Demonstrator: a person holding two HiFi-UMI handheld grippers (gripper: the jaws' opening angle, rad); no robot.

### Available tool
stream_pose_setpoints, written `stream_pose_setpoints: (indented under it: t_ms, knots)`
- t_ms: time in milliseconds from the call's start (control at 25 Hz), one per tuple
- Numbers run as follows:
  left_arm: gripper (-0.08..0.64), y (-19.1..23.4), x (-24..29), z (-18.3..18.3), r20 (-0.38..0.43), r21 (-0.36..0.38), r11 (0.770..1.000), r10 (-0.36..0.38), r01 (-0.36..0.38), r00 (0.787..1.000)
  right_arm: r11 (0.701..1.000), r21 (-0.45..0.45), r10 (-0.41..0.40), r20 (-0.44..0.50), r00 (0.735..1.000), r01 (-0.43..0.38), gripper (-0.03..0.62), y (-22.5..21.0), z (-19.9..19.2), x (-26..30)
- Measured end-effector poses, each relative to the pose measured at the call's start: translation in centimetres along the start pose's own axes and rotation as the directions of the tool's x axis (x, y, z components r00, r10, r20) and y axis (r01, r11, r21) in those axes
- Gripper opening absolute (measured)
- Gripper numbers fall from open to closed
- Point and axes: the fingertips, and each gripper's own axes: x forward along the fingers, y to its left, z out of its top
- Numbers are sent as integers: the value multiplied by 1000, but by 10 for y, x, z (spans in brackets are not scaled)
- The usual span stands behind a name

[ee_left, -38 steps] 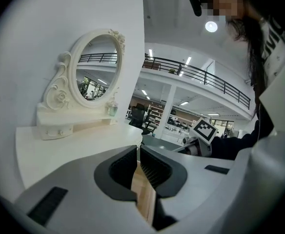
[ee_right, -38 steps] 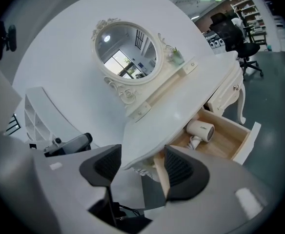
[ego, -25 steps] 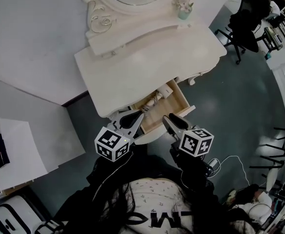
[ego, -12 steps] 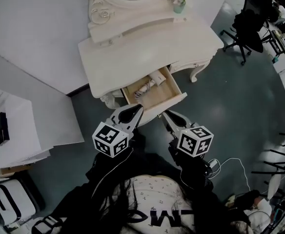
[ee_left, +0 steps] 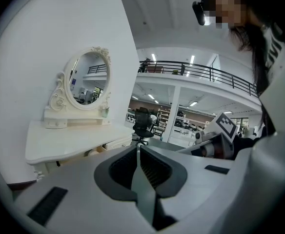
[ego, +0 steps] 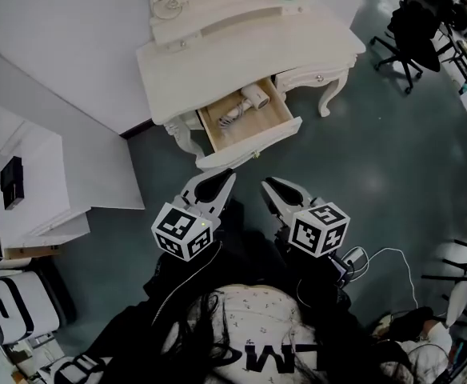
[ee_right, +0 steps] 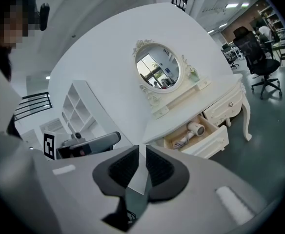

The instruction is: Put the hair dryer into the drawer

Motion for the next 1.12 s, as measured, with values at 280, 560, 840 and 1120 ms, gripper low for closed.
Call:
stream_pose_setpoints:
  t_ms: [280, 560, 840, 1120]
  knots:
    - [2, -30, -30, -13, -37, 19, 1000, 18, -18, 999, 998, 8, 63, -23, 998, -63, 54, 26, -24, -13]
    - [2, -31, -50, -10, -22, 19, 999, 31, -30, 999, 996, 2, 94, -31, 995, -94, 52, 48, -29, -7]
    - [2, -19, -81, -21, -33, 10, 1000, 12, -12, 999, 996, -9, 86, -23, 996, -86, 52, 74, -40, 11]
    - [2, -5, -127, -31, -26, 2, 1000, -18, 18, 999, 998, -19, 60, -29, 998, -60, 52, 115, -69, 23]
